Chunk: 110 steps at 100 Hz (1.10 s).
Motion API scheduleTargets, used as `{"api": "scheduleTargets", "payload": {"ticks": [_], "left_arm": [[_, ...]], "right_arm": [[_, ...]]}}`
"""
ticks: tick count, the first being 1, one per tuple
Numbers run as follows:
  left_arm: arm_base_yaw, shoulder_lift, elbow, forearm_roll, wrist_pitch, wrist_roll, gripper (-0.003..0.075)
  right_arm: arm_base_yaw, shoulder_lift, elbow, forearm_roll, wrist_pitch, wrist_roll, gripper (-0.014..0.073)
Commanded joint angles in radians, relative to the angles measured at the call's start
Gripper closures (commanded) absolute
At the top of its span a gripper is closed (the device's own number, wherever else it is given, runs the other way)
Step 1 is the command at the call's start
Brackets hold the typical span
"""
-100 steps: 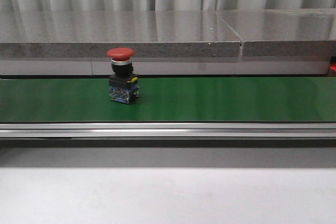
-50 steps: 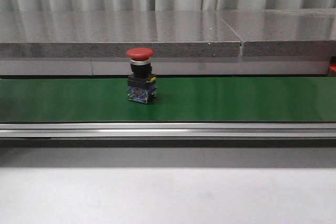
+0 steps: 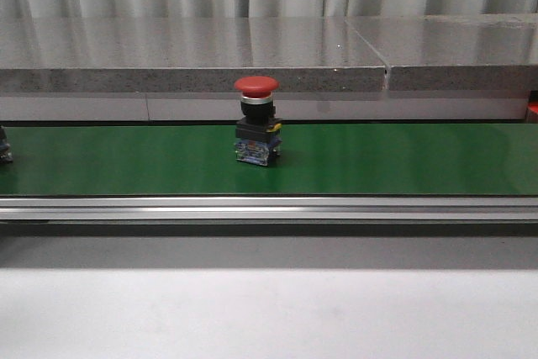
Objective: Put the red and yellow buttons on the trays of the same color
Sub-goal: 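Set the yellow button on the belt and open the left gripper, then lower the right gripper onto the red button on the belt, grasp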
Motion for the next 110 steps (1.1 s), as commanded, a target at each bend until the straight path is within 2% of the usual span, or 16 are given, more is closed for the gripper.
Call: {"api": "scheduleTargets", "payload": {"ticks": [1,24,45,59,85,110], "left_arm": [[-0.016,-0.083,0.026,0.004,-0.087,0.002,0.0069],[-0.036,-0.287,0.161,0.004,-0.075,0.002,0.0095],[-0.036,-0.459,0.234,0.004,-0.033,0.002,0.0203],[-0.036,-0.534,0.260,0.004,-0.006,0.002,0.0355],[-0.036,-0.571,0.283,0.004,-0.004,0.002,0.0736],[-0.036,-0.571,0.283,-0.003,-0.004,0.002,0.0739]], "right_arm": [[0.001,-0.016,-0.025,0.010,-0.054,-0.008,0.0661],[0.001,-0.016,-0.025,0.010,-0.054,-0.008,0.0661],[0.001,-0.016,-0.025,0.010,-0.054,-0.008,0.0661],[0.001,-0.016,-0.025,0.010,-0.054,-0.008,0.0661],[0.001,-0.016,-0.025,0.010,-0.054,-0.008,0.0661],[0.001,-0.016,-0.025,0.010,-0.055,-0.008,0.0661]]}}
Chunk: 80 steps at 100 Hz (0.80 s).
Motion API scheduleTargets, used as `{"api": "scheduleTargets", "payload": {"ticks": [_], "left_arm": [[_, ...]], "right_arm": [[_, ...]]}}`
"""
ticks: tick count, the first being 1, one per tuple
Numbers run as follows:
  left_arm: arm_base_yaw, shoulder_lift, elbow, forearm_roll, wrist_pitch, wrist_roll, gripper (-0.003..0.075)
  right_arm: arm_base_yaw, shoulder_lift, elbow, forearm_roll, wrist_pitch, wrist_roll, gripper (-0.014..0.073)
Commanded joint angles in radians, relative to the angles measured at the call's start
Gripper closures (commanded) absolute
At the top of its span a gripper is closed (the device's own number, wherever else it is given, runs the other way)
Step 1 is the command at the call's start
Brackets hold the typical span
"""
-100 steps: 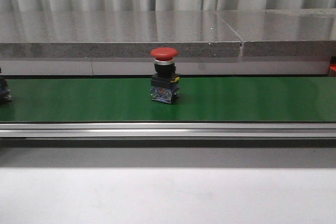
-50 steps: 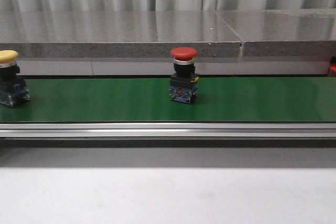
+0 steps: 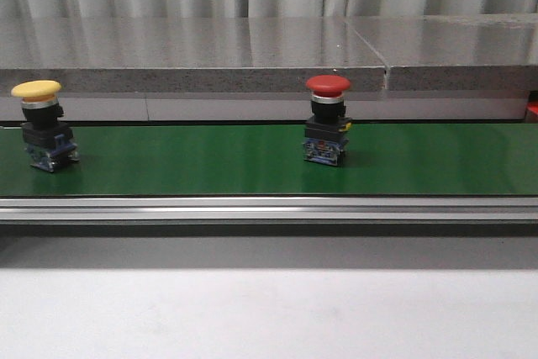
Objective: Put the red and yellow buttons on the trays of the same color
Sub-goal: 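Lower the right gripper onto the red button on the belt, grasp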
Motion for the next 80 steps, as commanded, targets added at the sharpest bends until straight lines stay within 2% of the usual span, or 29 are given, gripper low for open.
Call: {"api": "scheduleTargets", "payload": {"ticks": [1,36,49,60,80], "left_arm": [[-0.006,0.005,-0.027,-0.006,-0.065,0.002,0.0739],[-0.006,0.005,-0.027,-0.006,-0.065,0.002,0.0739],[-0.006,0.005,-0.027,-0.006,-0.065,0.002,0.0739],[-0.006,0.005,-0.027,-0.006,-0.065,0.002,0.0739],[-0.006,0.005,-0.027,-0.006,-0.065,0.002,0.0739]], "right_arm": [[0.001,-0.016,-0.025,0.010,-0.058,-0.008,0.0661],[0.001,-0.016,-0.025,0.013,-0.070,-0.008,0.0661],[0.001,-0.016,-0.025,0.013,-0.059,-0.008,0.0629],[0.001,-0.016,-0.025,0.013,-0.049,-0.008,0.0501],[0.001,-0.016,-0.025,0.013,-0.048,-0.008,0.0071]]}}
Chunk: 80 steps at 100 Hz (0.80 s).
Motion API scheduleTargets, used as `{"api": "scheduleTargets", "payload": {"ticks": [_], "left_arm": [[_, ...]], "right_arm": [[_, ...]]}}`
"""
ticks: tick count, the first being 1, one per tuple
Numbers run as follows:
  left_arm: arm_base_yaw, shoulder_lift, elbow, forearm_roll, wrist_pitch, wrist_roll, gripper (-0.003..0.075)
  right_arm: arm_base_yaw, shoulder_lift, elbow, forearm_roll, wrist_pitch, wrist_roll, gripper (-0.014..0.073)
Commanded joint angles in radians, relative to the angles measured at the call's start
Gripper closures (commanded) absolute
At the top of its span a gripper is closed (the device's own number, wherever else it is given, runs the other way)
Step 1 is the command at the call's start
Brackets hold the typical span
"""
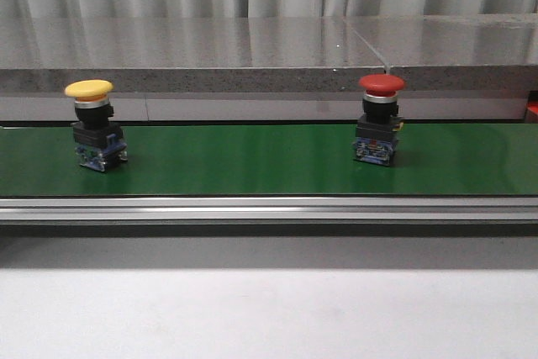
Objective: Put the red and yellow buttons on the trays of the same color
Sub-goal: 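Lower the right gripper onto the red button on the belt, grasp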
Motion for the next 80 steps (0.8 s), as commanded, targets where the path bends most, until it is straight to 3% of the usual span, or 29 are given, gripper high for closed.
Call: {"api": "scheduleTargets", "payload": {"ticks": [1,7,12,36,48,80], "left_arm": [[-0.006,0.005,-0.027,-0.006,-0.067,0.002,0.0739],[-0.006,0.005,-0.027,-0.006,-0.067,0.002,0.0739],[-0.006,0.005,-0.027,-0.006,-0.067,0.002,0.0739],[-0.006,0.005,-0.027,-0.006,-0.067,0.002,0.0739],[-0.006,0.005,-0.027,-0.006,-0.067,0.002,0.0739],[-0.006,0.005,-0.027,-0.006,-0.067,0.002,0.0739]], "right_arm": [[0.001,-0.016,-0.025,0.013,-0.048,-0.006,0.0059],[0.001,-0.016,-0.025,0.013,-0.053,-0.006,-0.0043],[0.001,-0.016,-0.025,0.013,-0.060,-0.006,-0.0074],[0.001,0.003,-0.027,0.037,-0.055,-0.014,-0.0069],[0.006,0.043,-0.028,0.091,-0.044,-0.087,-0.0069],[0.124,0.223,-0.095,0.136,-0.067,-0.144,-0.0069]]}}
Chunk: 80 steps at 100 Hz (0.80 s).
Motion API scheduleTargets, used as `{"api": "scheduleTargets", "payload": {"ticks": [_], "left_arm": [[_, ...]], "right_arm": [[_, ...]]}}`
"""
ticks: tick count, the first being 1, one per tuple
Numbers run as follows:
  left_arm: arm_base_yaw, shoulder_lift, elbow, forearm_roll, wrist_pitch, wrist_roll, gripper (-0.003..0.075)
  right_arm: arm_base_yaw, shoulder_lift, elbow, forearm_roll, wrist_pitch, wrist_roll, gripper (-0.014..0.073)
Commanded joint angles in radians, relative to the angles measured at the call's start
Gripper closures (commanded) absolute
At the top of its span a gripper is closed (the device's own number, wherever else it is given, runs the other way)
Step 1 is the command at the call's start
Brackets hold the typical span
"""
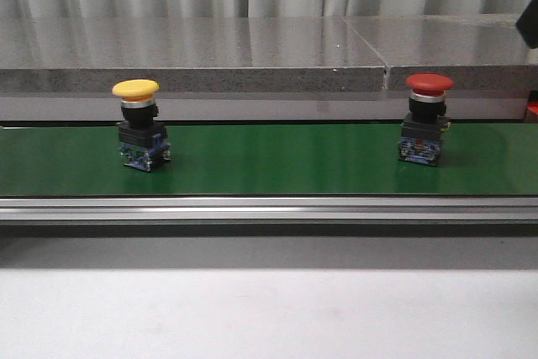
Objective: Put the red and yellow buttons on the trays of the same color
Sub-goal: 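Lower the right gripper onto the red button on the belt, grasp, then carry the red button into the red tray and release it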
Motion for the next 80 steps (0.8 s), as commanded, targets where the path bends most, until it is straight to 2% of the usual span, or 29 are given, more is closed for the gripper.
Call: {"api": "scheduleTargets", "payload": {"ticks": [1,44,61,74,76,80], "left_arm": [[-0.006,0.005,-0.027,-0.006,-0.067,0.002,0.0739],[-0.006,0.005,-0.027,-0.006,-0.067,0.002,0.0739],[-0.006,0.005,-0.027,-0.006,-0.067,0.002,0.0739],[-0.006,0.005,-0.027,-0.006,-0.067,0.002,0.0739],[-0.006,0.005,-0.027,-0.006,-0.067,0.002,0.0739],[-0.006,0.005,-0.027,-0.006,-0.067,0.002,0.0739]], "right_arm": [[0.028,0.044,-0.060,0.028,-0.066,-0.019,-0.0069],[0.045,0.326,-0.210,0.022,-0.143,-0.024,-0.0051],[0.042,0.387,-0.221,-0.037,-0.156,-0.024,-0.0039],[0.033,0.398,-0.221,-0.074,-0.149,-0.023,0.0117],[0.031,0.398,-0.221,-0.074,-0.149,-0.023,0.0180],[0.025,0.398,-0.221,-0.074,-0.149,-0.023,0.0246]]}}
